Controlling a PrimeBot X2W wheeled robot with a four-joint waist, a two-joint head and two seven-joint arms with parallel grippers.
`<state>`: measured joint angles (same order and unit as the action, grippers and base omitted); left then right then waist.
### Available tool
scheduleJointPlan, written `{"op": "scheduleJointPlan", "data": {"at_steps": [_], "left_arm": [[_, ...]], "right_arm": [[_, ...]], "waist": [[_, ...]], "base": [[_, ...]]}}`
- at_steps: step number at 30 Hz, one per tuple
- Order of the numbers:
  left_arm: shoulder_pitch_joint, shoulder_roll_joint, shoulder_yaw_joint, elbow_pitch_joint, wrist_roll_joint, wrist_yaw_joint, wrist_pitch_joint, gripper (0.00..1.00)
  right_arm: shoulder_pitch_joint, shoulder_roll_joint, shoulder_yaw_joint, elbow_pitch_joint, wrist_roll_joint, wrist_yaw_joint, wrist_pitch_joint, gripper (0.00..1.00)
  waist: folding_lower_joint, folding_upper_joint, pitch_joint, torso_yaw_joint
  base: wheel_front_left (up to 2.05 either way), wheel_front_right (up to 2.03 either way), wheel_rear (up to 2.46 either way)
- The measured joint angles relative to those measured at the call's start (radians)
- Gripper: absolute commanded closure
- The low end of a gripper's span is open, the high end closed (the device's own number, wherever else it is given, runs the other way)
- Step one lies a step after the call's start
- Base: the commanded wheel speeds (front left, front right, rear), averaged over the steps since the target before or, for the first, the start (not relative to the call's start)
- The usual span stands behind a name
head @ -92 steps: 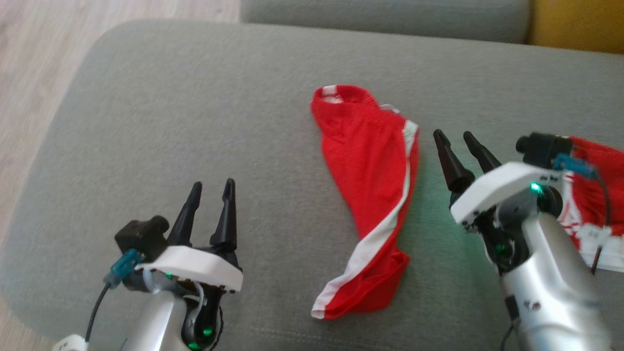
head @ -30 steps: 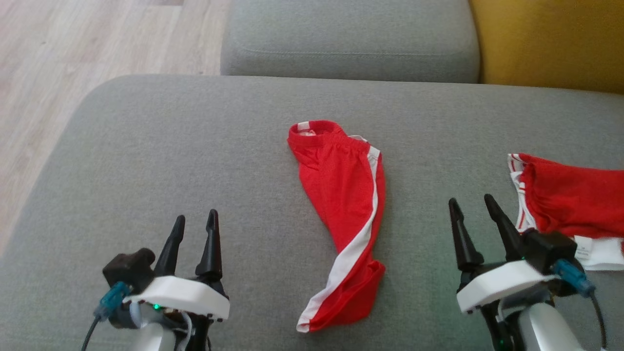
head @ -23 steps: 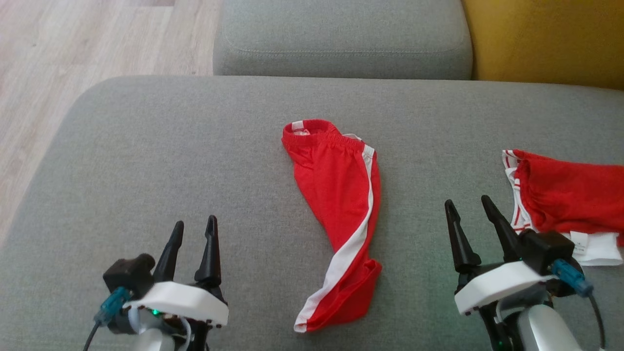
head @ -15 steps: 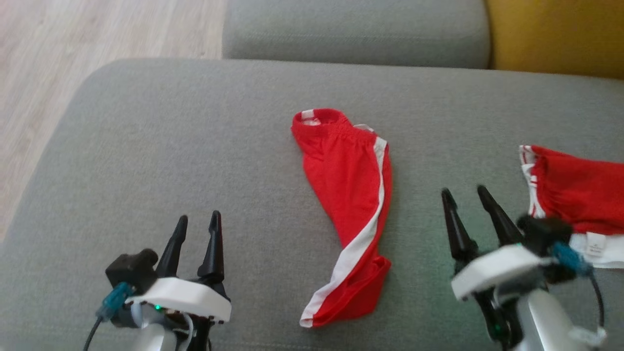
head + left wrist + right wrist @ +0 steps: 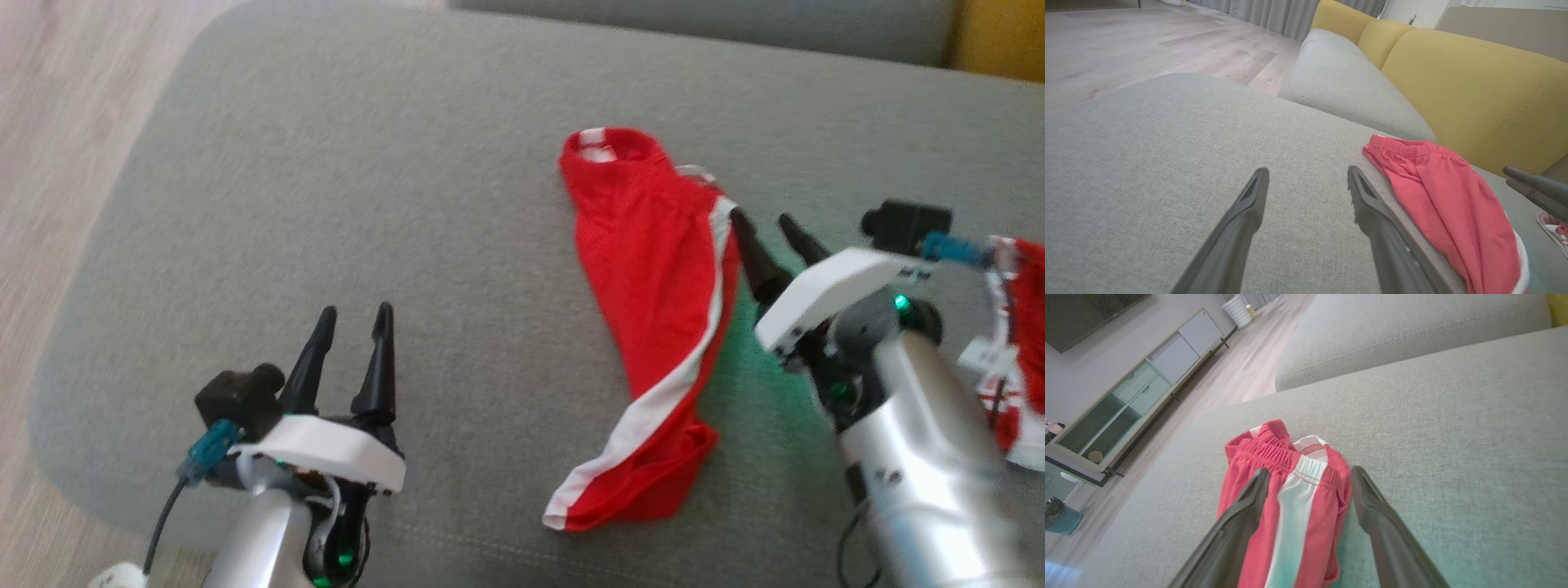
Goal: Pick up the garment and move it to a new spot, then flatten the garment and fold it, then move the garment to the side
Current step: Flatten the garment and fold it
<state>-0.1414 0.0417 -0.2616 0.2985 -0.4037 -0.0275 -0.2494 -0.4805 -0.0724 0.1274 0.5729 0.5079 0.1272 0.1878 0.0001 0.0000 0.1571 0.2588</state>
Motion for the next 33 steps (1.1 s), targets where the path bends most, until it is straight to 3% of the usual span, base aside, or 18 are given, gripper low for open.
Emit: {"op": "scheduleJointPlan", "data": {"at_steps": [6, 14, 15, 16, 25, 33], "left_arm": [[-0.028, -0.001, -0.021, 0.006, -0.013, 0.001, 0.0, 0.0], [-0.029, -0.001, -0.028, 0.015, -0.023, 0.001, 0.0, 0.0], [-0.029, -0.001, -0.028, 0.016, -0.023, 0.001, 0.0, 0.0], [-0.03, -0.001, -0.029, 0.016, -0.023, 0.001, 0.0, 0.0], [-0.034, -0.001, -0.044, 0.029, -0.023, 0.01, 0.0, 0.0], [-0.03, -0.001, -0.052, 0.031, -0.023, 0.011, 0.0, 0.0]], "right_arm": [[-0.105, -0.062, 0.031, 0.121, 0.049, 0.0, 0.054, 0.0], [-0.127, -0.082, 0.119, 0.18, 0.132, 0.0, 0.076, 0.0], [-0.127, -0.086, 0.134, 0.18, 0.143, 0.0, 0.076, 0.83], [-0.127, -0.092, 0.15, 0.179, 0.152, 0.0, 0.074, 1.0], [-0.128, -0.123, 0.287, 0.095, 0.212, 0.0, -0.031, 1.0], [-0.137, -0.131, 0.498, -0.031, 0.223, 0.0, -0.027, 1.0]], "waist": [[0.0001, 0.0, 0.048, 0.059], [0.0, 0.0, 0.071, 0.091], [0.0, 0.0, 0.072, 0.092], [0.0, 0.0, 0.072, 0.092], [0.0, 0.0, 0.033, 0.082], [-0.0001, 0.0, -0.019, 0.079]], "base": [[0.0, 0.0, 0.0], [0.0, 0.0, 0.0], [0.0, 0.0, 0.0], [0.0, 0.0, 0.0], [0.0, 0.0, 0.0], [0.0, 0.0, 0.0]]}}
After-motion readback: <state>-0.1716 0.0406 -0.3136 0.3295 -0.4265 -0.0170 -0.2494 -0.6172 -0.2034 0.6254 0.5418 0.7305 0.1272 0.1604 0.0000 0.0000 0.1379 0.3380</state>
